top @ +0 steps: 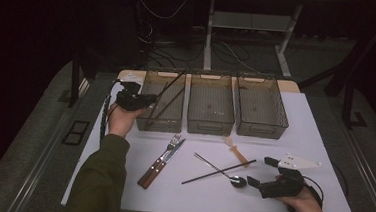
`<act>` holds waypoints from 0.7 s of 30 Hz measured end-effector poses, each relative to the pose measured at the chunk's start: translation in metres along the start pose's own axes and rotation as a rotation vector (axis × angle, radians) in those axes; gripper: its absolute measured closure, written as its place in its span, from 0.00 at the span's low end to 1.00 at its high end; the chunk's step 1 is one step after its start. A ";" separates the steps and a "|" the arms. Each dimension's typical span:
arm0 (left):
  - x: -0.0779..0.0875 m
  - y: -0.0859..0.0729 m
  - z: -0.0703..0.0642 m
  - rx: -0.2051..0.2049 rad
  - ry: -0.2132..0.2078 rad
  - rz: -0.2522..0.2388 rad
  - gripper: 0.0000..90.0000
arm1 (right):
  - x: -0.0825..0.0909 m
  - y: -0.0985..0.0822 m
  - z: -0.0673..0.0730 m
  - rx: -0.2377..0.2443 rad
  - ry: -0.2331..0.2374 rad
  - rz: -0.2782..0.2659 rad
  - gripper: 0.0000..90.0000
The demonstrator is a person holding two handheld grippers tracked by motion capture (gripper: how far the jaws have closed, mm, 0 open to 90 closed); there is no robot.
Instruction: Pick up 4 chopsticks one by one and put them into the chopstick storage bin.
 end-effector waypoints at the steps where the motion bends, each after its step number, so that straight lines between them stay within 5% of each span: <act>1: -0.002 0.001 0.001 -0.006 0.005 0.004 0.95 | 0.000 0.000 0.000 0.000 0.000 0.000 0.01; 11: -0.025 -0.004 0.018 0.022 0.096 0.063 0.95 | 0.001 0.001 0.000 -0.002 0.002 -0.005 0.01; 21: -0.042 -0.020 0.026 0.020 0.139 0.150 0.95 | 0.001 0.001 0.000 -0.002 0.005 -0.006 0.01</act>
Point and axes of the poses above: each handheld gripper's, and its own axes: x roughly backward along the jaws, y roughly out of its top, z roughly to its left, the point moved 10 cm from there along -x, roughly forward along the jaws, and after that the axes turned 1 degree about z, right-handed, at the moved point
